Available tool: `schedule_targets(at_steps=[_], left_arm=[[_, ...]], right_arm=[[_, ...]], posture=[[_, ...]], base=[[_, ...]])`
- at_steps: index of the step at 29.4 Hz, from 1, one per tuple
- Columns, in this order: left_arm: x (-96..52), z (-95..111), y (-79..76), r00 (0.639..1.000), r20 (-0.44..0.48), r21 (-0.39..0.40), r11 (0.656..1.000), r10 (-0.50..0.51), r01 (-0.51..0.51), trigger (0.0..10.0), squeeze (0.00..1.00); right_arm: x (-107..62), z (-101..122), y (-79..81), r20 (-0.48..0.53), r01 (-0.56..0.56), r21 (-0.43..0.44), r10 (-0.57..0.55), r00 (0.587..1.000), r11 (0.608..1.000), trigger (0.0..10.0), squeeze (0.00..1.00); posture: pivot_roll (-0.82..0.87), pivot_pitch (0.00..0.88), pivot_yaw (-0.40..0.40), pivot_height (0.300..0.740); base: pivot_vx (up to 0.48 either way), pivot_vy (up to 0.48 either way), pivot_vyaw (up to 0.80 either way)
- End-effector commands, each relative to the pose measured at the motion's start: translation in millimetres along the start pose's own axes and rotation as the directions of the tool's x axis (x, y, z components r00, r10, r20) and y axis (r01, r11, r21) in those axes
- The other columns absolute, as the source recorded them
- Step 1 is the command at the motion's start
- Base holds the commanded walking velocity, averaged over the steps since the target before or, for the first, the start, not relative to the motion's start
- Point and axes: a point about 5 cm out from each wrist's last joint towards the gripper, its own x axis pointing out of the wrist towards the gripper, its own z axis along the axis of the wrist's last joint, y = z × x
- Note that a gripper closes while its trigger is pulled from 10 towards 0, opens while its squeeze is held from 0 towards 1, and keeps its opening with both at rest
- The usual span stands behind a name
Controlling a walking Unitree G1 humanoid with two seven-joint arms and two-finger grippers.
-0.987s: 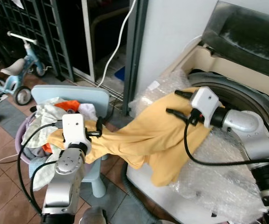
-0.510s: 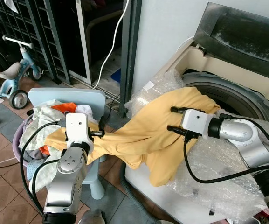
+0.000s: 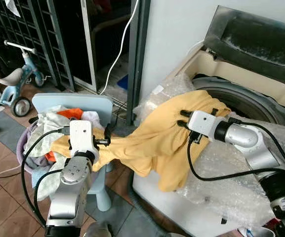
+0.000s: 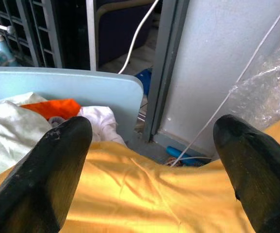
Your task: Clothes washing
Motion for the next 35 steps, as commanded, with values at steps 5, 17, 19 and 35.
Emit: schedule_targets(at_steps=[5,17,19,35], left_arm=[[-0.5,4.1,-1.3,1.000,0.011,-0.001,1.000,-0.004,0.004,10.0,0.00],[2.1,5.9,-1.1,1.000,0.017,-0.002,1.000,-0.004,0.004,10.0,0.00],[3.2,6.4,-1.9,1.000,0.019,-0.003,1.000,-0.007,0.007,10.0,0.00],[2.5,5.0,-2.7,1.000,0.019,-0.011,1.000,0.001,-0.001,10.0,0.00]], right_arm=[[-12.0,-12.2,-40.1,-0.085,0.250,0.147,-0.239,0.967,0.957,0.0,0.00],[-67.0,21.7,-173.7,-0.085,0.735,0.549,-0.849,0.522,0.397,0.0,0.00],[-95.3,24.1,-200.9,-0.154,0.792,0.576,-0.926,0.346,0.200,0.0,0.00],[-25.9,3.6,-139.7,-0.153,0.540,0.612,-0.584,0.797,0.578,10.0,1.00]], posture=[[-0.01,0.000,-0.050,0.740],[-0.01,0.000,-0.042,0.740],[-0.02,0.000,-0.042,0.740],[-0.01,0.000,-0.051,0.740]], base=[[0.000,0.000,0.00],[0.000,0.000,0.00],[0.000,0.000,0.00],[0.000,0.000,0.00]])
